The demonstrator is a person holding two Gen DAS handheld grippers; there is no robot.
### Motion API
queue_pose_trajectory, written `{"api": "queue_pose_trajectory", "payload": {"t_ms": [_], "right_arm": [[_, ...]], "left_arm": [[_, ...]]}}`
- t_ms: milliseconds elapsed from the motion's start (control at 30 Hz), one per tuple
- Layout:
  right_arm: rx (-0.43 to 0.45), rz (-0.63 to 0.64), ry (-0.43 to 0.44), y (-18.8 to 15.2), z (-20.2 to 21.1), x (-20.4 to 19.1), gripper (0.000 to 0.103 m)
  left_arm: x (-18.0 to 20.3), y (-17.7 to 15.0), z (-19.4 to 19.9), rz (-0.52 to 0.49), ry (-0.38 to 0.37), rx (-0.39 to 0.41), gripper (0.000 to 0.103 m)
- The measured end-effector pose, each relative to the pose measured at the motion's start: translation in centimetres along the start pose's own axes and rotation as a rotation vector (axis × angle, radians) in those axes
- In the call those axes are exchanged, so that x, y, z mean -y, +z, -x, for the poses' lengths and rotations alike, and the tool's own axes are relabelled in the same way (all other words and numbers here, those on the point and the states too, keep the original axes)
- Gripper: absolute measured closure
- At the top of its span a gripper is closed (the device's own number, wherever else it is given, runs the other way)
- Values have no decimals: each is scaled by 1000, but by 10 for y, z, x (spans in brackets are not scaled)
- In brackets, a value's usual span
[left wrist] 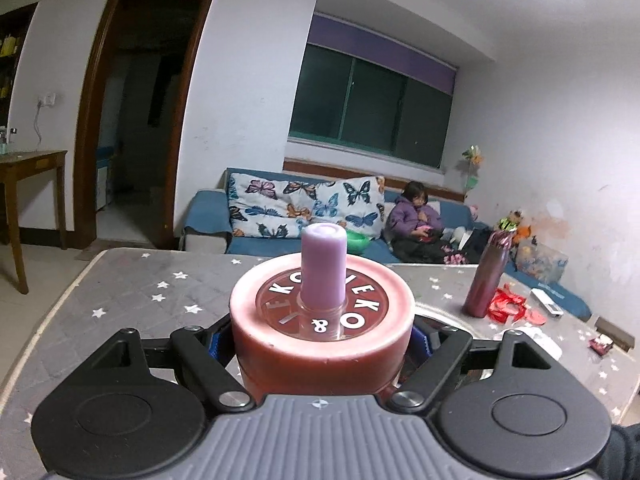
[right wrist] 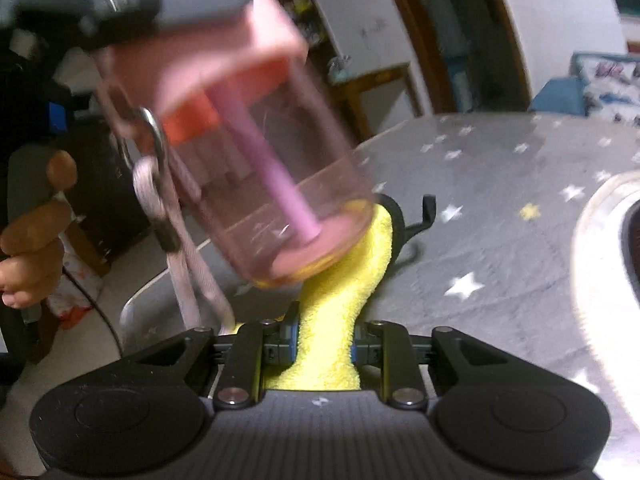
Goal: Clean container
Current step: 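Tilt the pink cup with the left tool while the right tool wipes its base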
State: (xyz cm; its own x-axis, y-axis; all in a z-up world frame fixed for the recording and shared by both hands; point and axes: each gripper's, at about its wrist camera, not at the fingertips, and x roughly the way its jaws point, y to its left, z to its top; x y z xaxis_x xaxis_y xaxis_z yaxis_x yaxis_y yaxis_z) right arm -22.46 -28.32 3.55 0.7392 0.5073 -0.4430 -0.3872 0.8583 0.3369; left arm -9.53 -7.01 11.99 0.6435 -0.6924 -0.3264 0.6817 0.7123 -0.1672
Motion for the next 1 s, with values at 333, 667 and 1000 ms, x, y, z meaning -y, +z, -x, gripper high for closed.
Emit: {"api": "queue_pose_trajectory", "payload": {"t_ms": [333,667,1000], "right_arm": [[100,-130,-65,13,31,43,83],[332,-191,202,87,48,52,83],[134,28,159,115,-39,23,83]], "left_arm": [[-10,-21,-23,-31,69,-78,20],[1,-41,-43,-94,79,-138,20],[18,-50,-43,-182,98,-121,20]]}}
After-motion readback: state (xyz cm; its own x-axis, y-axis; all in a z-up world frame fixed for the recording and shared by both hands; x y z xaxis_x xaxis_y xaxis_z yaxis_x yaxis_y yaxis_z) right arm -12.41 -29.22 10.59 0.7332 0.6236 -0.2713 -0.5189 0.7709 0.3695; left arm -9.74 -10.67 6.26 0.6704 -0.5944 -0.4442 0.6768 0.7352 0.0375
